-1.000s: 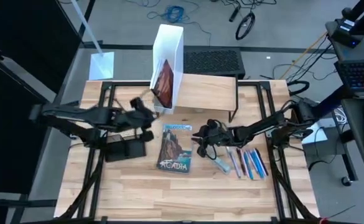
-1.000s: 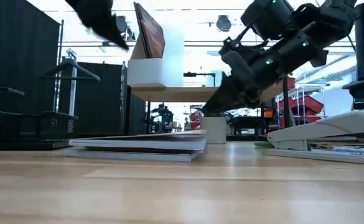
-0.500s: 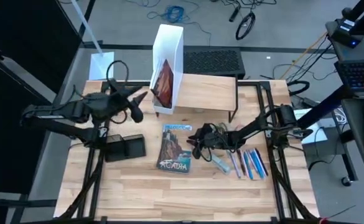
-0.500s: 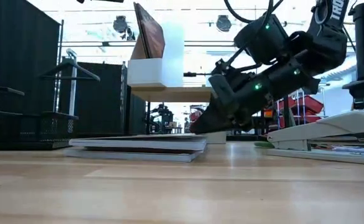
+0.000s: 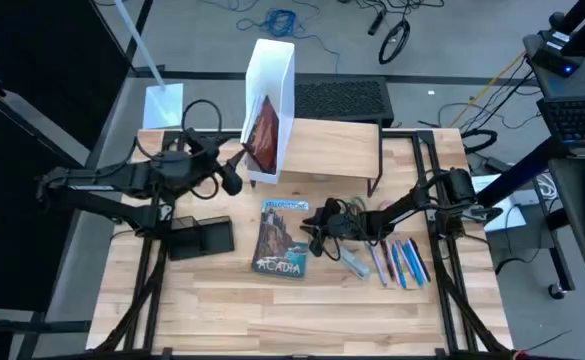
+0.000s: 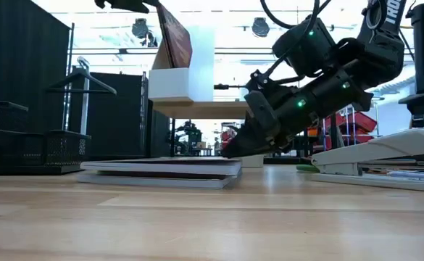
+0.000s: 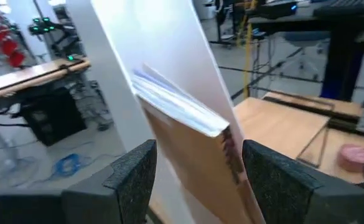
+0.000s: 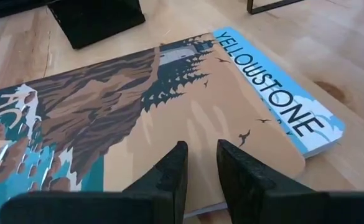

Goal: Stock shelves
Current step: Remove the brown book from the white bookshelf on the shelf

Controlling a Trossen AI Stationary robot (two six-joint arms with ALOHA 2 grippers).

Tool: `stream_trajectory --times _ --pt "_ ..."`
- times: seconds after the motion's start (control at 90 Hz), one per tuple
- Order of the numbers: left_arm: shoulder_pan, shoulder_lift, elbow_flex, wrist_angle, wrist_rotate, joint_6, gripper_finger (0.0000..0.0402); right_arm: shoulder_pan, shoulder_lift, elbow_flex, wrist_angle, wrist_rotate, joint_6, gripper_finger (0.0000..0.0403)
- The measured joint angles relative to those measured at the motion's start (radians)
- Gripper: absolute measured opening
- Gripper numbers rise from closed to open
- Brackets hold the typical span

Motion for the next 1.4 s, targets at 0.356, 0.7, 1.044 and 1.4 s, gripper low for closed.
stream_trajectory --times 0.356,0.7,1.044,1.4 --pt "0.011 0.020 0.000 0.018 -0.063 0.045 0.0225 0.000 0.000 0.000 0.000 0.000 0.000 0.0070" --pt "0.015 0.035 0.000 0.092 -0.062 0.045 0.0225 0.000 0.000 0.000 0.000 0.000 0.000 0.0070" --pt "0.034 0.083 0.000 0.088 -0.054 0.051 0.0225 0.000 0.000 0.000 0.000 0.000 0.000 0.0070" --pt "0.040 0.178 -0.001 0.187 -0.055 0.045 0.0225 0.006 -0.001 0.000 0.000 0.000 -0.003 0.0070"
